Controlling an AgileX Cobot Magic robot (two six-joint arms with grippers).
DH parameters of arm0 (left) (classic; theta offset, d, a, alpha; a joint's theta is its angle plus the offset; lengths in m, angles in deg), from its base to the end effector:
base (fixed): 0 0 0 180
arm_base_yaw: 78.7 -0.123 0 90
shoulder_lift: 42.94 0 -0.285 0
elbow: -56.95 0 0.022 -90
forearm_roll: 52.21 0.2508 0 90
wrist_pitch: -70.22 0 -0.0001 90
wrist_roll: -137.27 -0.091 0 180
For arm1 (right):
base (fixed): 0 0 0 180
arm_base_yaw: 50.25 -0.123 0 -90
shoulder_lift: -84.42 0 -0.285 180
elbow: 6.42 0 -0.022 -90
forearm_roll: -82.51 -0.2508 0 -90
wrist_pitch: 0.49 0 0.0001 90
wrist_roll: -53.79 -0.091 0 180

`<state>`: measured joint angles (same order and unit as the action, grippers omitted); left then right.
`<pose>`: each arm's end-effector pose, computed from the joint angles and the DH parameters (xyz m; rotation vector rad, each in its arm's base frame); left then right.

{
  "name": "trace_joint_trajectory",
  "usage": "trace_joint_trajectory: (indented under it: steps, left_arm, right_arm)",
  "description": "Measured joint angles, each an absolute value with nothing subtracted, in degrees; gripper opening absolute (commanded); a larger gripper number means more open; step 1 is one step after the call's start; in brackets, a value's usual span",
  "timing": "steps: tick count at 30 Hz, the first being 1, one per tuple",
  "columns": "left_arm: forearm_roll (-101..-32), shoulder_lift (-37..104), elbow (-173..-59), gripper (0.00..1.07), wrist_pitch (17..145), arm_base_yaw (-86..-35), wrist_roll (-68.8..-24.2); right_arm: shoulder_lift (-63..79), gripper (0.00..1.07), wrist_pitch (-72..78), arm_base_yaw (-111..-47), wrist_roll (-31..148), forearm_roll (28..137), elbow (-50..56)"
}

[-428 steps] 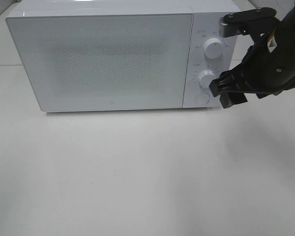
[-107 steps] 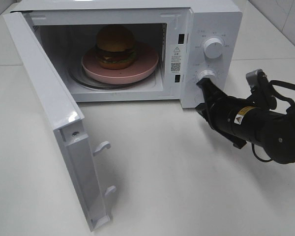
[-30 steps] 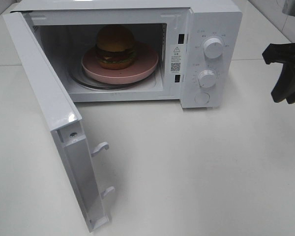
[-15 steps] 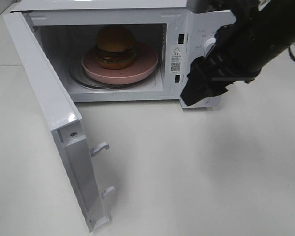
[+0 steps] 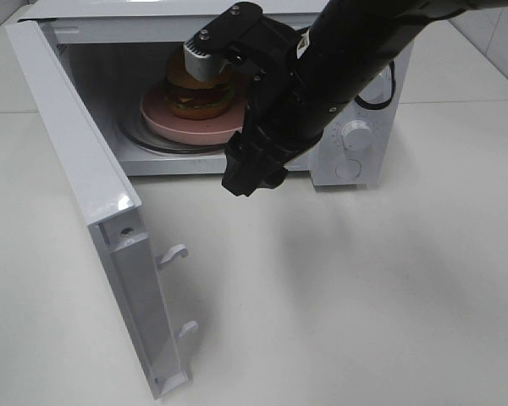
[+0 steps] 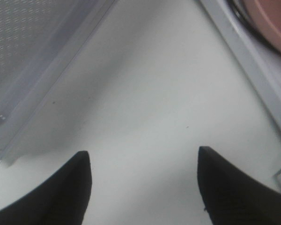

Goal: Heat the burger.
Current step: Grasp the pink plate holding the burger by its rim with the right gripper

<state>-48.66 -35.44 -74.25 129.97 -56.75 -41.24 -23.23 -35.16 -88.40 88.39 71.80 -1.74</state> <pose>-0.0023 0.0062 0.2777 0.3581 1.9970 -0.1847 0.2902 0.2402 0.2441 -1.3914 2.1535 0.2183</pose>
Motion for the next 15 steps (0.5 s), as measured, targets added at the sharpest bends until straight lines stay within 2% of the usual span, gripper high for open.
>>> trace_joint_trajectory:
  steps: [15]
  left_arm:
    - [-48.7,-35.4,-74.2,0.00,130.0,-56.8,-41.2]
  right_arm:
    - [-32.0,0.64,-28.2,-91.4,94.6,81.7,-10.4]
